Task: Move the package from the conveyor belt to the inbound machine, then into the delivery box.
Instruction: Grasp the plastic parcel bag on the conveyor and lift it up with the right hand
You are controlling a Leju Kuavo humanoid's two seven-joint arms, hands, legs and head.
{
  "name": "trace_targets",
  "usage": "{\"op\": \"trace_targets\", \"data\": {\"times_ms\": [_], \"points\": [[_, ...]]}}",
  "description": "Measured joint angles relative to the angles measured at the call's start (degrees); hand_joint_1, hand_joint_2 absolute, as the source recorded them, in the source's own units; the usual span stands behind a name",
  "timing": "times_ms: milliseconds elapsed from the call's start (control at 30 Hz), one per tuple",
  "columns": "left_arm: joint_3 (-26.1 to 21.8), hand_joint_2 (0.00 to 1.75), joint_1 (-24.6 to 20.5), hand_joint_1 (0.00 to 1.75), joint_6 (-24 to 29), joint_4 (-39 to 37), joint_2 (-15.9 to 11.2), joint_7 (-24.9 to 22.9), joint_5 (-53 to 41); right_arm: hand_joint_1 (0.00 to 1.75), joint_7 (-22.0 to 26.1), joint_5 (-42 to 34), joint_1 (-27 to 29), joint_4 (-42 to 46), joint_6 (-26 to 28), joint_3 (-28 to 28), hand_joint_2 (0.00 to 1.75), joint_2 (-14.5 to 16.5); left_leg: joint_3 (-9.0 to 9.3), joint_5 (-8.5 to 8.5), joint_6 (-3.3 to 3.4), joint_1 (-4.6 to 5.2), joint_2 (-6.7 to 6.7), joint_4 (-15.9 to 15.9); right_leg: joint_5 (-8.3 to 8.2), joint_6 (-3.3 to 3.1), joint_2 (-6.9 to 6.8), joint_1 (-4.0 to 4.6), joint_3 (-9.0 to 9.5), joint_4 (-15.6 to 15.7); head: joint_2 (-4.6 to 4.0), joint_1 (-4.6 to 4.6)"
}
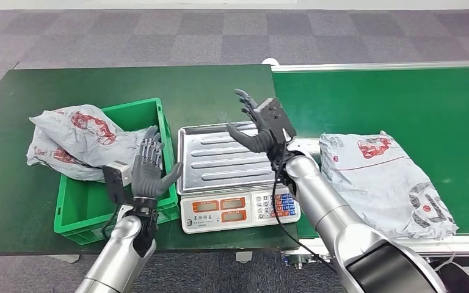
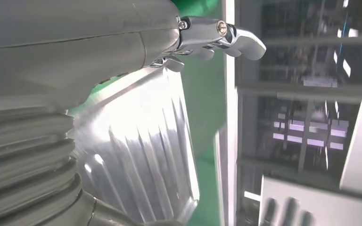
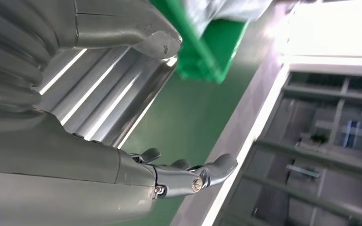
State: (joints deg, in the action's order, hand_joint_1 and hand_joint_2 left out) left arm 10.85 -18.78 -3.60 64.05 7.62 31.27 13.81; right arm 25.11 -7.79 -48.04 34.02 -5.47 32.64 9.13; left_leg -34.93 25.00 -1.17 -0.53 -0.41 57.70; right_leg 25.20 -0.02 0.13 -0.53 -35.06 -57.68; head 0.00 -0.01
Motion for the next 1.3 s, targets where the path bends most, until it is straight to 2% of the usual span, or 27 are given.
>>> {"op": "trace_targets", "data": {"times_ms": [33, 200, 333, 567, 767, 967, 1300], "points": [[0.7, 1.75, -1.3, 0.0, -0.5, -1.7, 0.6, 0.1, 0.0, 0.0, 0.5, 0.0, 0.3, 0.0, 0.2, -0.2, 0.0, -1.3, -0.01, 0.0, 0.01, 0.0, -0.01, 0.0, -0.02, 0.03, -0.01, -0.01, 0.01, 0.0, 0.0, 0.01], [3.4, 1.75, -7.5, 0.0, -3.8, -9.0, 3.0, 0.5, -0.3, 0.0, 1.8, 0.6, 2.4, -0.4, 3.9, -1.5, 0.0, -6.5, -0.05, 0.03, 0.07, 0.06, 0.03, 0.1, -0.1, 0.15, 0.03, -0.09, -0.01, 0.0, 0.0, 0.01], [5.1, 1.75, -11.2, 0.0, -5.0, -13.1, 4.3, 0.3, -1.3, 0.0, 1.1, 3.4, 3.9, -0.7, 10.4, -2.4, 1.75, -9.2, -0.06, 0.03, 0.08, 0.07, 0.05, 0.1, -0.11, 0.16, 0.06, -0.09, -0.04, 0.0, 0.0, 0.01], [6.4, 1.75, -13.7, 0.0, -4.1, -15.8, 6.0, 0.1, -5.9, 0.0, -6.1, 14.5, 5.4, -1.6, 22.9, -3.3, 1.75, -12.9, -0.07, 0.04, 0.08, 0.07, 0.06, 0.1, -0.1, 0.16, 0.07, -0.07, -0.06, 0.0, 0.0, 0.01], [6.7, 1.75, -13.9, 0.0, -5.0, -16.5, 7.2, -0.1, -8.4, 0.0, -12.3, 22.7, 8.5, -2.6, 27.8, -5.7, 1.75, -15.9, -0.1, 0.07, 0.12, 0.07, 0.05, 0.1, -0.09, 0.17, 0.07, -0.1, -0.07, 0.0, 0.0, 0.01], [6.7, 1.75, -15.2, 0.0, -6.1, -18.5, 8.1, 0.3, -9.8, 0.0, -16.8, 25.5, 10.3, -6.1, 26.2, -8.5, 1.75, -17.5, -0.13, 0.08, 0.15, 0.08, 0.11, 0.1, -0.09, 0.17, 0.1, -0.1, -0.08, 0.0, 0.0, 0.02], [6.6, 1.75, -17.6, 0.0, -7.0, -21.7, 8.8, 1.8, -10.6, 0.0, -28.5, 28.6, 10.1, -13.0, 18.9, -10.9, 1.75, -16.6, -0.14, 0.07, 0.14, 0.07, 0.09, 0.1, -0.09, 0.17, 0.09, -0.08, -0.07, 0.0, 0.0, 0.02]]}}
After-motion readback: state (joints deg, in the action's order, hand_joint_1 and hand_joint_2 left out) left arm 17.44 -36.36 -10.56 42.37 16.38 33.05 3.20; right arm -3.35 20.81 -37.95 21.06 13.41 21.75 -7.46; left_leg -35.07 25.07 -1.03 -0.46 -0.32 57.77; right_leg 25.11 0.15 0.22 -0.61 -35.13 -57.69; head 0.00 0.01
